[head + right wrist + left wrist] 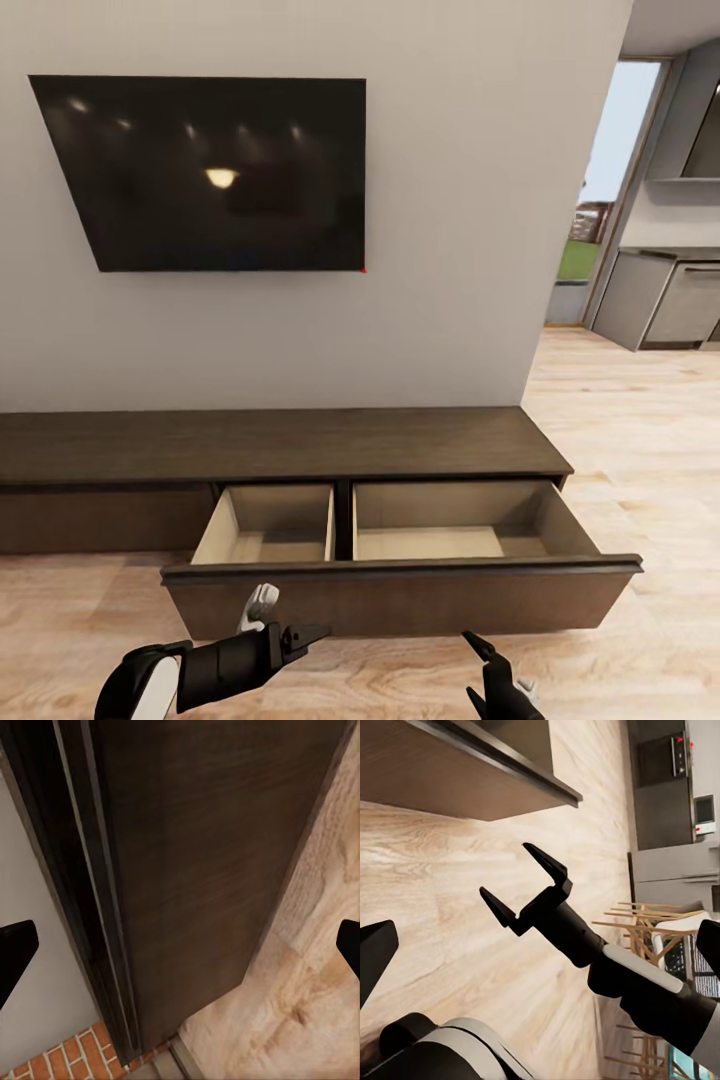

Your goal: Place each of the two pumpkins and all three candles from the living room inside a cabinet in the living room (use any cabinet), then make sure every cabinet is closed, and position the cauldron so it is next to a table in the living room.

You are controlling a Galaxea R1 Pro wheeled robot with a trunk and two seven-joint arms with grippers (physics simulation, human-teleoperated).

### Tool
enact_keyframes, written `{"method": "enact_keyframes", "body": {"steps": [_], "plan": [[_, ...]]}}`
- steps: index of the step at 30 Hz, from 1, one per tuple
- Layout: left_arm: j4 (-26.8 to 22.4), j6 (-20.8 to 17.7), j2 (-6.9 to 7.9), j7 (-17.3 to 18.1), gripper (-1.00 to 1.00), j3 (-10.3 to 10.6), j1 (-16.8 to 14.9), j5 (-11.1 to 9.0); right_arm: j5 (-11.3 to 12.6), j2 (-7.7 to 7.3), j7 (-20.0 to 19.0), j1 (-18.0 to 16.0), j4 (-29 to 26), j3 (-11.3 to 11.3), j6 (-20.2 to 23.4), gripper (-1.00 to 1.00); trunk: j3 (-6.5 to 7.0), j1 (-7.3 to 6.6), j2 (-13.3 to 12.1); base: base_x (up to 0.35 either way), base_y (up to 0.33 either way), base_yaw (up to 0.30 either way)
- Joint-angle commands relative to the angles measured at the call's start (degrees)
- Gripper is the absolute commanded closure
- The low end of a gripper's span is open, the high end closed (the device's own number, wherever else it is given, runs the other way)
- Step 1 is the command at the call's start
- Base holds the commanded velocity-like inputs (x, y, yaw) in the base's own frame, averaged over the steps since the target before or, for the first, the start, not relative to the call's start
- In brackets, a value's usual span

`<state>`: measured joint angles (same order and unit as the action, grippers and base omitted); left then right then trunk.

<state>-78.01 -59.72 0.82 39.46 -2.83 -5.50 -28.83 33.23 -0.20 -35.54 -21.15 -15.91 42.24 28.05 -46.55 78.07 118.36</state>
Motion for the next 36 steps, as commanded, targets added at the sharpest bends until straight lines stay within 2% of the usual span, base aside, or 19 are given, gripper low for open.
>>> {"method": "enact_keyframes", "body": {"steps": [1,6,18,20,22,23,25,26,28,31,36], "plan": [[0.05,-0.22,-0.02,0.36,-1.0,-0.07,-0.03,0.27,0.24,0.01,0.0,-0.03,0.01,0.22,0.4,-1.0,0.13,-0.24,-0.39,0.0,0.0,0.0],[0.24,-0.16,-0.02,0.36,-1.0,-0.14,-0.17,0.32,0.2,-0.02,2.09,-0.03,0.01,0.28,0.39,-1.0,1.03,-1.33,-2.4,0.0,0.0,0.0],[0.31,-0.13,0.0,0.36,-1.0,-0.15,-0.24,0.36,0.09,0.1,19.79,-0.03,-0.12,0.03,0.58,-1.0,3.18,-3.97,-7.21,0.0,0.0,0.0],[0.31,-0.13,0.01,0.36,-1.0,-0.15,-0.31,0.42,0.01,0.16,23.27,-0.03,-0.18,-0.64,0.66,-1.0,3.54,-4.41,-8.01,0.0,0.0,0.0],[0.35,-0.13,-0.02,0.07,-1.0,-0.13,-0.43,0.68,0.05,0.19,29.49,-0.03,-0.24,-3.5,0.7,-1.0,3.9,-4.85,-8.81,0.0,0.0,0.0],[0.37,-0.13,-0.02,-0.37,-1.0,-0.13,-0.45,0.72,0.06,0.2,31.43,-0.03,-0.26,-4.71,0.63,-1.0,4.08,-5.07,-9.22,0.0,0.0,0.0],[0.39,-0.13,-0.03,-2.12,-1.0,-0.13,-0.46,0.76,0.04,0.2,34.58,-0.03,-0.42,-6.64,0.49,-1.0,4.44,-5.51,-10.02,0.0,0.0,0.0],[0.39,-0.09,-0.06,-4.07,-1.0,-0.14,-0.47,0.76,0.02,0.24,36.16,-0.03,-0.51,-7.47,0.4,-1.0,4.62,-5.73,-10.42,0.0,0.0,0.0],[0.46,0.0,-0.48,-8.06,-1.0,-0.15,-0.47,0.69,-0.05,0.56,39.13,-0.03,-0.58,-8.16,-0.98,-1.0,4.98,-6.17,-11.22,0.0,0.0,0.0],[0.48,0.2,-1.34,-11.5,-1.0,-0.11,-0.48,0.7,-0.02,1.1,43.51,-0.03,-0.6,-8.67,-3.33,-1.0,5.52,-6.82,-12.42,0.0,0.0,0.0],[0.49,0.3,-2.94,-16.79,-1.0,-0.07,-0.48,0.77,0.03,3.78,46.2,-0.03,-0.76,-12.37,-5.03,-1.0,6.41,-7.92,-14.43,0.0,0.0,0.0]]}}
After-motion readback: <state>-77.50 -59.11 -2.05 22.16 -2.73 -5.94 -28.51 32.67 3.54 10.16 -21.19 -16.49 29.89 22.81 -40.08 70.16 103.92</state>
